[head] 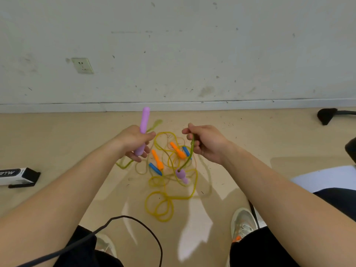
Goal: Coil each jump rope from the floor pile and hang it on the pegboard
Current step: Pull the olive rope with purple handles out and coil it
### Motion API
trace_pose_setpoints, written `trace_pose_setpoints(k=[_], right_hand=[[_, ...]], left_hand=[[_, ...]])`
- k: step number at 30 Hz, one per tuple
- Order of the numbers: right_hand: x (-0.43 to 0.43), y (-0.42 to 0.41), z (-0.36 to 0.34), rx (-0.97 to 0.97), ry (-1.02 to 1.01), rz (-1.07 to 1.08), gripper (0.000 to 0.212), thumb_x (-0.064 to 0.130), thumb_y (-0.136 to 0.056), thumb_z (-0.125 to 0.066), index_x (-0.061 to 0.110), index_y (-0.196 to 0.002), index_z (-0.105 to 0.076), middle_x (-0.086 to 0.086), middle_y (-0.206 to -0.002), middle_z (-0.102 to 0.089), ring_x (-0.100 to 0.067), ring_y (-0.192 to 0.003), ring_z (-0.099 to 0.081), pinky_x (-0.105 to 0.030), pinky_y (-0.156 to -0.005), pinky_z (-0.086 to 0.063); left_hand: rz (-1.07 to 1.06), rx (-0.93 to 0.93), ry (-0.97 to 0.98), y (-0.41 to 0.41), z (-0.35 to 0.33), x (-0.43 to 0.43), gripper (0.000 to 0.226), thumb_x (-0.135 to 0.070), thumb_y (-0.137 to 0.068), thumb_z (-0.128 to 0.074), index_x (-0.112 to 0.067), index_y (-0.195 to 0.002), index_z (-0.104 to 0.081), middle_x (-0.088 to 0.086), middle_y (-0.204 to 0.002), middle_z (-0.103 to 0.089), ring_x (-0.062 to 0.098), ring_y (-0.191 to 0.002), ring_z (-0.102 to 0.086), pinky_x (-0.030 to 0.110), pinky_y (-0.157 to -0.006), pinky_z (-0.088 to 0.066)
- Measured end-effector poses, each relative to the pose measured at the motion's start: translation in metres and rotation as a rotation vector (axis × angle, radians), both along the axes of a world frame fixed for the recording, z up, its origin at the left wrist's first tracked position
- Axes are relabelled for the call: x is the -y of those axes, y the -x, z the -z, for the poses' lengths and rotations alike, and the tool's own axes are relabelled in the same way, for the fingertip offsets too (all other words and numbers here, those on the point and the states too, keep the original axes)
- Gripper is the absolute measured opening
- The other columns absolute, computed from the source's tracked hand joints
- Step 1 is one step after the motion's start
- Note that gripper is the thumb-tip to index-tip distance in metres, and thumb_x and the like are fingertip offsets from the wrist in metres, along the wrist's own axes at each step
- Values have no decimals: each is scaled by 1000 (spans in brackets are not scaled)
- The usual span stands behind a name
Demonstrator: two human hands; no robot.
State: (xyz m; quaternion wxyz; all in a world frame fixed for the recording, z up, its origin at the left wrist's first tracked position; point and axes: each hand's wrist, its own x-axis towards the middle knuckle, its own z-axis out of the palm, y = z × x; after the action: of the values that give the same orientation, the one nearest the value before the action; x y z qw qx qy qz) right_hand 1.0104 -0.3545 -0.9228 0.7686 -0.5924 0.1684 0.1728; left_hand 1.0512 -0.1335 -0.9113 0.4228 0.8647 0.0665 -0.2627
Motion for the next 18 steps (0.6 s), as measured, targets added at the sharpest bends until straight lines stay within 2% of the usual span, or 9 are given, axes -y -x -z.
trace_pose_setpoints(k=[4, 6, 9, 11, 14, 16, 18], right_hand=[[-5, 3, -15, -24, -160, 71, 27, 23, -106, -44, 7, -91, -59, 3, -58, -52, -5, -40, -37, -17, -38, -40], [-9, 5, -25, -18, -252, 95, 28, 22, -107, -41, 6, -90, -57, 2, -59, -51, -5, -37, -39, -17, -40, -44], [-9, 4, -41, 4, -386, 179, 31, 21, -108, -38, 6, -87, -55, 1, -58, -51, -5, -36, -40, -17, -42, -48], [-5, 1, -50, 24, -462, 254, 33, 20, -108, -37, 7, -83, -53, 1, -57, -51, -5, -36, -41, -17, -43, -49], [4, -5, -63, 60, -496, 321, 35, 21, -108, -38, 7, -81, -53, 0, -58, -53, -7, -41, -44, -19, -45, -51], [7, -8, -70, 103, -445, 333, 33, 22, -108, -39, 5, -84, -54, -3, -61, -59, -10, -48, -48, -22, -48, -53], [10, -10, -73, 108, -320, 316, 30, 23, -107, -41, 3, -91, -55, -9, -69, -65, -15, -57, -56, -27, -52, -57]], left_hand=[[154, 41, 200, 10, -5, 8, 33, -42, -102, -50, -17, -110, -70, 5, -107, -75, 27, -102, -71, 42, -81, -59], [255, 37, 310, 19, -3, 15, 31, -40, -104, -47, -24, -120, -67, -3, -116, -72, 23, -111, -68, 43, -90, -56], [434, -37, 468, 33, 0, 25, 35, -39, -105, -43, -25, -133, -59, -6, -131, -65, 17, -117, -64, 46, -98, -51], [533, 4, 440, 40, -2, 29, 35, -41, -103, -45, -26, -130, -62, -3, -129, -65, 21, -112, -62, 44, -95, -50], [597, 63, 376, 47, -5, 34, 29, -40, -96, -53, -25, -115, -70, 11, -121, -66, 26, -96, -53, 45, -86, -48], [552, 71, 413, 50, -7, 36, 25, -35, -99, -54, -18, -105, -71, 16, -116, -68, 27, -91, -52, 45, -79, -44], [418, 59, 494, 50, -12, 36, 26, -31, -104, -50, -12, -102, -68, 14, -112, -72, 28, -90, -58, 45, -76, -48]])
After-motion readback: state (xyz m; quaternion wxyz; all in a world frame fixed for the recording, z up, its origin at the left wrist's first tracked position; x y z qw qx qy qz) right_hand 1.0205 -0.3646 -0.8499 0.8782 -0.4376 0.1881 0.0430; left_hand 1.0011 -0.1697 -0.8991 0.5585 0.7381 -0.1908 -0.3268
